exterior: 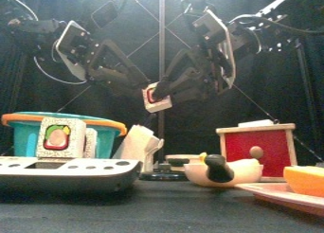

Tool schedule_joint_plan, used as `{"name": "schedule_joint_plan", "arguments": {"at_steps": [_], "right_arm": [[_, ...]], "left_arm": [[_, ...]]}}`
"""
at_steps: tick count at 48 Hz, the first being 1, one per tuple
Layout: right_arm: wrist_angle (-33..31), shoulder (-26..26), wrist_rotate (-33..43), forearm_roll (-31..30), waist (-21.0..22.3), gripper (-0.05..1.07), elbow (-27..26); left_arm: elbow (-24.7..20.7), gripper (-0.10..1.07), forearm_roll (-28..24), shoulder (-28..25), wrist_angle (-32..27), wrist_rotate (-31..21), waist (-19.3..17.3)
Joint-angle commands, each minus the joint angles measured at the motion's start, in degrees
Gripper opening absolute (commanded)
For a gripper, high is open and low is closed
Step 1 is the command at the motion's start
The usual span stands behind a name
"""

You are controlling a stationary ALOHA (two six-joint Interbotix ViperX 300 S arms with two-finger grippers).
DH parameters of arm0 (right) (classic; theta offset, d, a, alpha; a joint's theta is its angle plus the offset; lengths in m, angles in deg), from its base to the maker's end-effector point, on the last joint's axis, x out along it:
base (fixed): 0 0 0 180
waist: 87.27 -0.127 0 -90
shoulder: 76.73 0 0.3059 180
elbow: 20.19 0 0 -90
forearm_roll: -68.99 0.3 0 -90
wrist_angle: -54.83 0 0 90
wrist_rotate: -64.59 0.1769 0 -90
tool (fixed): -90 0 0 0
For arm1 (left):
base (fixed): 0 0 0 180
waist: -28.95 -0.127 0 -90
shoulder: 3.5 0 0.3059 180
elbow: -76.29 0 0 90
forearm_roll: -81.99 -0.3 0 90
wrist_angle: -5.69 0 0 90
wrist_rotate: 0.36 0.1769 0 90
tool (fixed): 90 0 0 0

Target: Place white sushi piece near drawer

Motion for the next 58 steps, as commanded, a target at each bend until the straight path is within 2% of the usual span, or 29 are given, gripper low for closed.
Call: {"name": "schedule_joint_plan", "arguments": {"at_steps": [1, 11, 16, 23, 34, 46, 53, 58], "right_arm": [[-1.85, 1.93, 0.09, 2.02, -0.09, 0.55, -0.26], [-11.34, 7.29, 0.00, 12.22, -2.29, 0.55, 2.72], [-17.75, 10.02, -0.18, 19.78, -4.66, 0.55, 3.96], [-27.25, 10.37, -0.35, 31.20, -8.44, 0.55, 4.57], [-38.41, 7.47, 0.35, 44.38, -14.68, 0.55, 2.90], [-42.71, 0.70, 1.23, 56.87, -18.02, 0.55, 0.18], [-46.93, -2.55, 1.67, 61.70, -20.13, 0.55, -1.41], [-47.72, -3.60, 3.43, 63.11, -20.92, 0.55, -1.58]], "left_arm": [[-0.18, 0.97, 0.35, 0.35, 0.62, 0.00, -0.26], [1.67, 0.97, 0.70, 3.08, 0.62, 0.09, -0.44], [2.20, 0.97, 0.70, 4.31, 0.62, 0.09, -2.37], [2.55, 0.97, 0.53, 5.80, 0.53, 0.26, -5.36], [4.75, 0.97, 0.53, 7.29, 0.53, 0.26, -7.56], [5.98, 0.97, 0.62, 7.91, 0.53, 0.26, -7.47], [6.24, 0.97, 0.62, 7.91, 0.62, 0.18, -7.29], [6.59, 0.97, 0.70, 7.91, 0.53, 0.18, -7.21]]}}
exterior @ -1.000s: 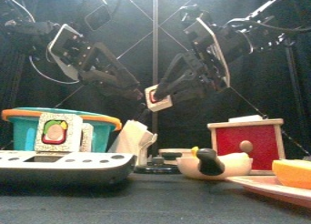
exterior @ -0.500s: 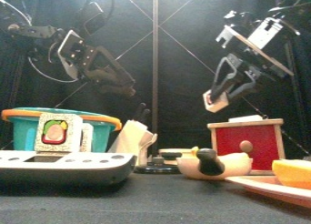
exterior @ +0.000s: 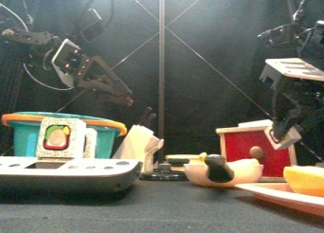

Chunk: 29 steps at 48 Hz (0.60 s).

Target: Place white sushi piece near drawer

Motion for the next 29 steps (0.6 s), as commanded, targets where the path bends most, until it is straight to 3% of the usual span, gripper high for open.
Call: {"name": "schedule_joint_plan", "arguments": {"at_steps": [1, 17, 29], "right_arm": [[-0.97, 0.62, 2.02, 1.14, -0.70, 0.55, -0.79], [5.63, 0.18, 21.18, 1.41, -3.43, 0.55, 6.68], [6.77, -2.29, 23.29, 1.67, -3.16, 0.55, 7.65]], "left_arm": [[-0.35, 0.97, 0.09, 0.53, 0.62, -0.09, 0.09], [-0.26, 0.97, 0.09, 0.09, 0.62, 0.00, 0.09], [-0.18, 0.97, 0.09, -0.09, 0.62, 0.00, 0.09]]}}
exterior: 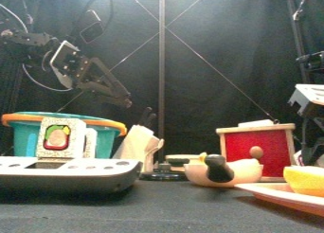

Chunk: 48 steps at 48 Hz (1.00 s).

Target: Place white sushi piece near drawer

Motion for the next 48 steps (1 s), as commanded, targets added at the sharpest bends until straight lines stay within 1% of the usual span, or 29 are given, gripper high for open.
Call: {"name": "schedule_joint_plan", "arguments": {"at_steps": [1, 31, 37, 48], "right_arm": [[0.26, 0.53, 0.88, 0.09, 0.18, 0.55, -0.26], [0.44, -1.32, 1.05, 3.52, 0.35, 0.56, -0.79], [0.44, -1.32, 1.05, 3.34, 0.35, 0.60, -0.97], [0.62, -1.41, 0.88, 3.08, 0.44, 0.70, -1.23]], "left_arm": [[-0.53, 0.97, 0.09, 0.00, 0.44, 0.00, 0.09], [-0.44, 0.97, 0.09, -0.35, 0.18, 0.09, 0.09], [-0.53, 0.97, 0.09, -0.35, 0.18, 0.09, 0.09], [-0.53, 0.97, 0.09, -0.44, 0.09, 0.09, 0.09]]}}
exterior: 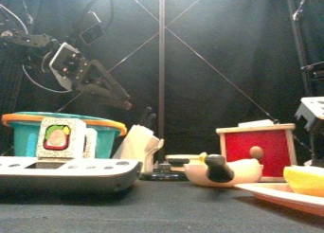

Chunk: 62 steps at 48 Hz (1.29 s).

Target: Place white sushi piece near drawer

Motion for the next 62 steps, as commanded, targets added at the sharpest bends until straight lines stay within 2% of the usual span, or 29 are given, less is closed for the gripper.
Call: {"name": "schedule_joint_plan", "arguments": {"at_steps": [1, 40, 45, 56, 62], "right_arm": [[-0.09, 1.14, 0.18, -0.35, 0.09, 0.70, -0.70], [-0.09, 1.14, -0.09, -0.88, 0.09, 0.74, -1.05], [-0.09, 1.23, -0.18, -0.88, 0.09, 0.77, -1.14], [-0.09, 1.14, -0.18, -0.88, 0.09, 0.91, -1.32], [-0.18, 1.23, -0.26, -0.97, 0.09, 0.91, -1.41]], "left_arm": [[-0.62, 0.97, -0.09, 0.18, 0.26, 0.09, 0.09], [-0.53, 0.97, 0.00, 0.18, 0.00, 0.09, 0.09], [-0.53, 0.97, 0.00, 0.18, 0.00, 0.09, 0.09], [-0.44, 0.97, 0.00, 0.18, 0.00, 0.09, 0.09], [-0.53, 0.97, 0.00, 0.18, 0.00, 0.09, 0.09]]}}
